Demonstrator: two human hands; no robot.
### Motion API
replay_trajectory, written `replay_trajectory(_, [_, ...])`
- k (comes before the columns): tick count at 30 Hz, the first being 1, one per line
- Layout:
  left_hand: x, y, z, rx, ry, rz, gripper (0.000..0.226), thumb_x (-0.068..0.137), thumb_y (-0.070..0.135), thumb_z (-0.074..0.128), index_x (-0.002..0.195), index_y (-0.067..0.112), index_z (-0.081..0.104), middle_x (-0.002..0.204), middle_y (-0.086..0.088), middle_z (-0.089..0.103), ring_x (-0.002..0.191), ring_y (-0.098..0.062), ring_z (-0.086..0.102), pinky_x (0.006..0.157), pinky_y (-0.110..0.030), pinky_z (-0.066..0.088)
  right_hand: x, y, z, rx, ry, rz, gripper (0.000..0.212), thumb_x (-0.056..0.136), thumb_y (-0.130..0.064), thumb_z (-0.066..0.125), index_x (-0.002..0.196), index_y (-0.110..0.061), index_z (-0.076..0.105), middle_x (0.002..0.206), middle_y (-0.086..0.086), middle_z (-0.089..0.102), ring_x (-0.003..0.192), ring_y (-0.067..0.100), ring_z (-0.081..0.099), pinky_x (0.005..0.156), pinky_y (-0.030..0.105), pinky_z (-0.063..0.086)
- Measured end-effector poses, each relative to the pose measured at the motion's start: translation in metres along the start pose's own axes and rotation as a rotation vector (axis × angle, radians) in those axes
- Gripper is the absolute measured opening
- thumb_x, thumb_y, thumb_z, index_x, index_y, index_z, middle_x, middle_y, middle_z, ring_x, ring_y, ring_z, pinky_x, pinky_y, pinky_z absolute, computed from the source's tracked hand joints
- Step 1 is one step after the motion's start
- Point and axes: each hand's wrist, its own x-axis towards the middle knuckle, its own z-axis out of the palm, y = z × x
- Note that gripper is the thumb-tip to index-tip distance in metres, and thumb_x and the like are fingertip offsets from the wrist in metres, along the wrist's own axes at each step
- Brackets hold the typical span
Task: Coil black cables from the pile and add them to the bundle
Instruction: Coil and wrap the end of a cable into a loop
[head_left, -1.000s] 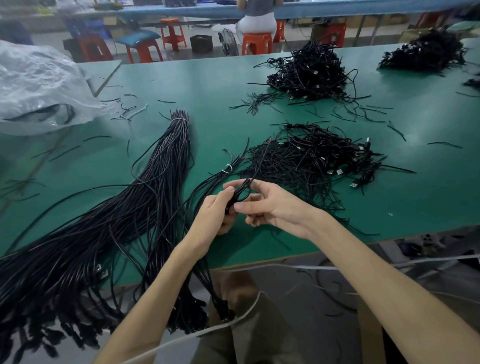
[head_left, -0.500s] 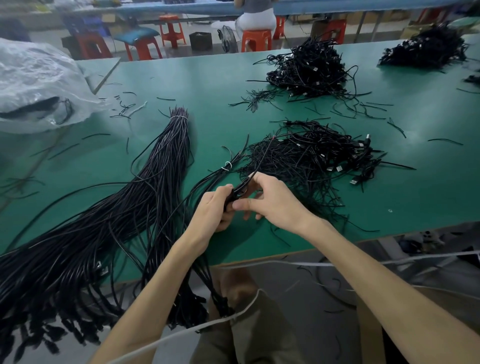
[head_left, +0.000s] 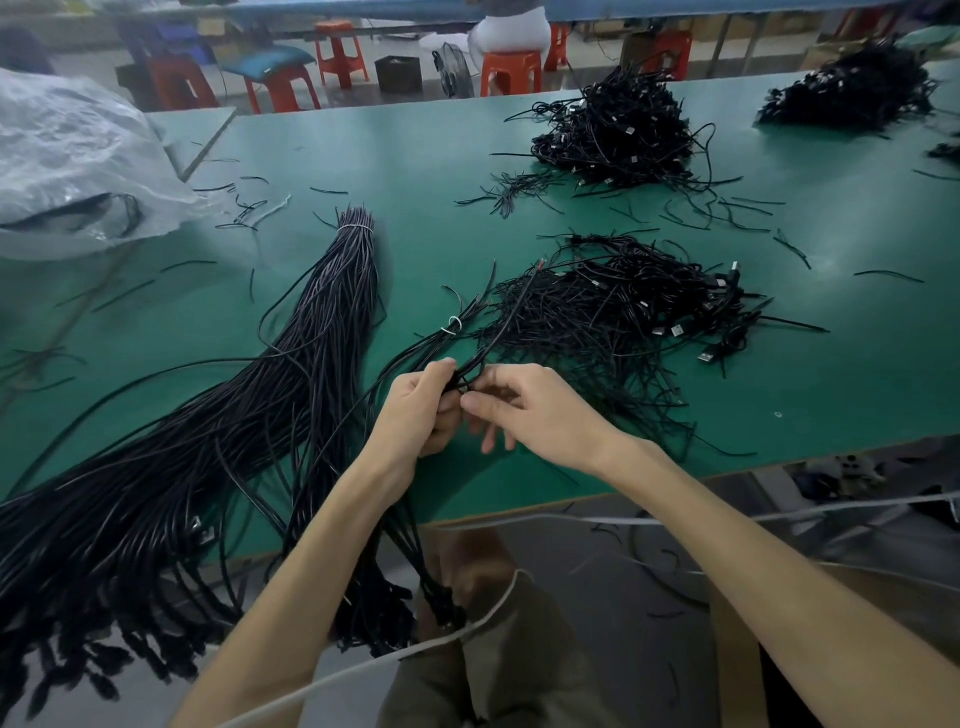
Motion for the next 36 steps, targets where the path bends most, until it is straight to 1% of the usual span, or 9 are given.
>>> replay_trajectory(4, [-0.001, 0.002, 0.0, -0.019, -0.003, -0.003, 0.045, 0.094, 0.041, 0.044, 0.052, 0.028, 0.036, 0.051, 0.007, 0.026, 0.042, -0.011, 0.015, 0.04, -0.019, 0.013, -0.004, 0.002, 0.002, -0.013, 0.048, -0.089, 0.021, 0.104, -0.023, 0.06, 0.093, -0.009, 0.07, 0.078, 0.003, 0.072, 0.061, 0.019, 0.07, 0.06, 0.02, 0.048])
replay_trajectory(10, [-0.001, 0.0, 0.0, -0.018, -0.034, -0.004, 0.048, 0.099, 0.043, 0.042, 0.053, 0.027, 0.043, 0.052, 0.006, 0.026, 0.042, -0.013, 0.017, 0.038, -0.02, 0.018, -0.007, -0.001, 0.005, -0.021, 0.16, -0.148, 0.025, 0.104, -0.019, 0.058, 0.082, -0.014, 0.068, 0.068, -0.001, 0.067, 0.054, 0.017, 0.063, 0.058, 0.032, 0.053])
replay_trajectory(13, [-0.002, -0.002, 0.003, 0.005, -0.033, 0.063, 0.053, 0.105, 0.042, 0.042, 0.056, 0.024, 0.053, 0.05, 0.0, 0.038, 0.041, -0.016, 0.029, 0.039, -0.023, 0.026, -0.007, -0.005, 0.005, -0.233, 0.265, -0.178, 0.028, 0.101, -0.02, 0.057, 0.073, -0.023, 0.062, 0.063, -0.01, 0.058, 0.057, 0.012, 0.052, 0.057, 0.033, 0.045])
replay_trajectory(16, [-0.002, -0.004, 0.004, 0.066, 0.021, 0.131, 0.054, 0.107, 0.044, 0.044, 0.059, 0.022, 0.054, 0.052, -0.005, 0.051, 0.041, -0.02, 0.042, 0.042, -0.023, 0.035, -0.005, -0.015, 0.006, -0.429, 0.335, -0.174, 0.035, 0.099, -0.021, 0.056, 0.068, -0.025, 0.041, 0.061, -0.009, 0.045, 0.059, 0.014, 0.043, 0.057, 0.037, 0.038])
replay_trajectory(22, [-0.006, 0.006, -0.001, 0.035, -0.006, 0.176, 0.035, 0.112, 0.027, 0.042, 0.101, 0.005, 0.066, 0.071, -0.011, 0.067, 0.051, -0.03, 0.062, 0.054, -0.034, 0.053, -0.005, -0.029, -0.006, -0.545, 0.303, -0.136, 0.028, 0.1, -0.021, 0.053, 0.073, -0.018, 0.046, 0.069, -0.007, 0.05, 0.067, 0.021, 0.047, 0.062, 0.039, 0.039])
replay_trajectory(25, [-0.013, 0.017, -0.01, 0.029, -0.089, 0.252, 0.031, 0.112, 0.017, 0.037, 0.127, -0.003, 0.056, 0.083, -0.013, 0.071, 0.058, -0.035, 0.067, 0.061, -0.038, 0.056, -0.009, -0.03, -0.013, -0.562, 0.278, -0.169, 0.024, 0.1, -0.018, 0.054, 0.077, -0.018, 0.048, 0.07, -0.008, 0.047, 0.068, 0.023, 0.048, 0.063, 0.04, 0.038])
replay_trajectory(29, [-0.021, 0.037, -0.022, 0.244, -0.227, 0.408, 0.032, 0.108, 0.006, 0.044, 0.138, 0.003, 0.052, 0.091, -0.012, 0.07, 0.068, -0.028, 0.067, 0.062, -0.033, 0.052, -0.016, -0.031, -0.016, -0.513, 0.246, -0.238, 0.017, 0.099, -0.015, 0.055, 0.082, -0.017, 0.053, 0.075, -0.01, 0.05, 0.07, 0.023, 0.05, 0.065, 0.044, 0.043])
replay_trajectory(33, [-0.021, 0.044, -0.022, 0.597, -0.144, 0.488, 0.028, 0.096, 0.035, 0.058, 0.123, 0.033, 0.065, 0.089, -0.015, 0.053, 0.072, -0.017, 0.05, 0.063, -0.04, 0.045, -0.022, -0.033, -0.014, -0.404, 0.268, -0.288, 0.024, 0.099, -0.012, 0.059, 0.081, -0.023, 0.048, 0.07, -0.015, 0.045, 0.065, 0.015, 0.043, 0.062, 0.037, 0.037])
replay_trajectory(36, [-0.022, 0.044, -0.017, 0.754, 0.012, 0.555, 0.035, 0.093, 0.044, 0.056, 0.111, 0.018, 0.071, 0.097, -0.011, 0.046, 0.086, -0.02, 0.047, 0.076, -0.029, 0.042, -0.027, -0.035, -0.011, -0.41, 0.289, -0.333, 0.02, 0.1, -0.011, 0.059, 0.082, -0.019, 0.056, 0.072, -0.019, 0.047, 0.066, 0.012, 0.043, 0.063, 0.033, 0.036])
